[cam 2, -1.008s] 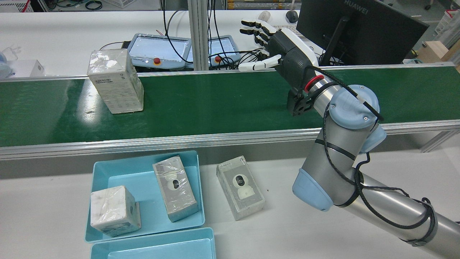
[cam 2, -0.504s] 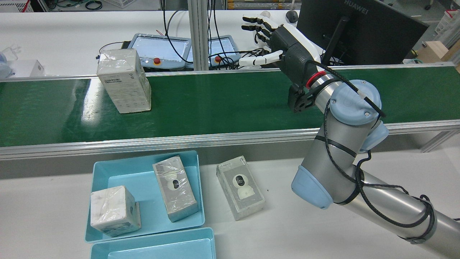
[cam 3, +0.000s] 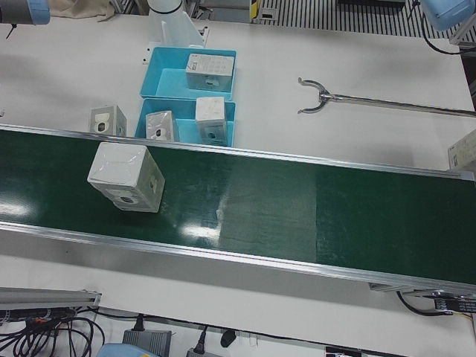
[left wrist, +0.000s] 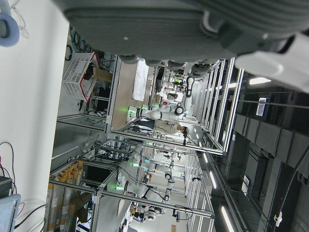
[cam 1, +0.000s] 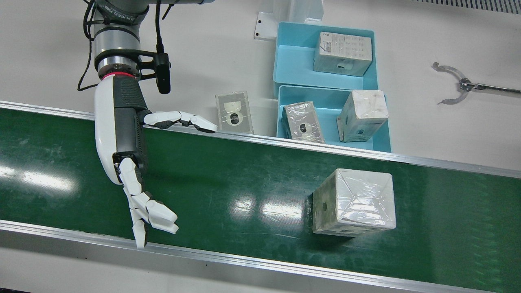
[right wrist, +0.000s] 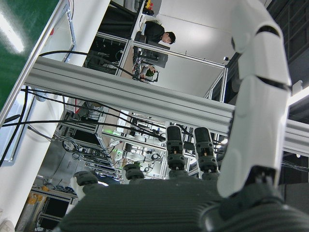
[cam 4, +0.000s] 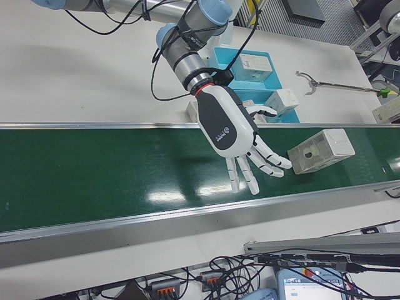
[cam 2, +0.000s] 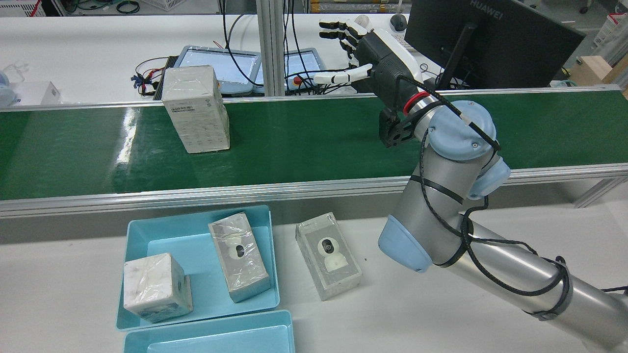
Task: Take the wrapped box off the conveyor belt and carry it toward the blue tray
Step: 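Lower the open right hand toward the belt in the box's path, then close the right hand around the white wrapped box and lift it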
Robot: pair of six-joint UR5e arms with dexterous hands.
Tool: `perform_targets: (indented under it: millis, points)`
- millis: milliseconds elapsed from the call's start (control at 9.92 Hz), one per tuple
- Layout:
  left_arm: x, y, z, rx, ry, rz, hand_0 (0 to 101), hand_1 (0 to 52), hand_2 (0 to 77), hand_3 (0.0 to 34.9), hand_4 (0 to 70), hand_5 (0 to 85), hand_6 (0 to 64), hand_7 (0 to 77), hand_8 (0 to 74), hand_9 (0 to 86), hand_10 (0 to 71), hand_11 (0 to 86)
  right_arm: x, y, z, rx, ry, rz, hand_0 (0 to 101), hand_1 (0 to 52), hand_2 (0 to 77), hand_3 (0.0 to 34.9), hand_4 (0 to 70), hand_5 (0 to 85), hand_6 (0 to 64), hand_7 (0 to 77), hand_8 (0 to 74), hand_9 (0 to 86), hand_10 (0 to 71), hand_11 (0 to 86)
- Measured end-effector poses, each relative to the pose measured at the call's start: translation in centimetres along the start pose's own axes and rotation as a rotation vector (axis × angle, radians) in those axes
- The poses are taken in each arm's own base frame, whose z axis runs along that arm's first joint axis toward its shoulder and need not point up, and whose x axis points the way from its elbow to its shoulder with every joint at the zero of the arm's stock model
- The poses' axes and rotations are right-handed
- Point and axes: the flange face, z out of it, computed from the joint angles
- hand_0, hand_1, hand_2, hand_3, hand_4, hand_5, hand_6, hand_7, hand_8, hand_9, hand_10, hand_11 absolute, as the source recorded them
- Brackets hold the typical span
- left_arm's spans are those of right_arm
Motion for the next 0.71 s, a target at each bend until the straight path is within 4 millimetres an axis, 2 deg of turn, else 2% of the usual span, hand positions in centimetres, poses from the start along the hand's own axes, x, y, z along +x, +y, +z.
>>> perform_targets:
  millis: [302,504,705]
  points:
    - [0.0,0.0,0.0,0.0,0.0,0.0,0,0.0,0.5,0.0,0.0,0.5,0.0,0.5,0.5,0.0,0.5,0.0,1.2,0.1,1.1,-0.004,0.007,0.005,45,14.2,20.2,30.0,7.6,23.5,0.0,22.4,0.0,5.4,1.6,2.7]
    - [0.0,0.0,0.0,0.0,0.0,0.0,0,0.0,0.5,0.0,0.5,0.5,0.5,0.5,0.5,0.0,0.0,0.0,3.4,-0.4,1.6,-0.003,0.029,0.014,46,14.2,19.6,29.9,4.9,23.5,0.0,22.4,0.0,5.4,1.6,2.7]
    - [0.0,0.0,0.0,0.0,0.0,0.0,0,0.0,0.5,0.0,0.5,0.5,0.5,0.5,0.5,0.5,0.5,0.0,5.6,-1.4,2.1,-0.005,0.045,0.02,46,14.2,18.5,30.0,6.5,24.0,0.0,22.4,0.0,5.4,0.5,2.7]
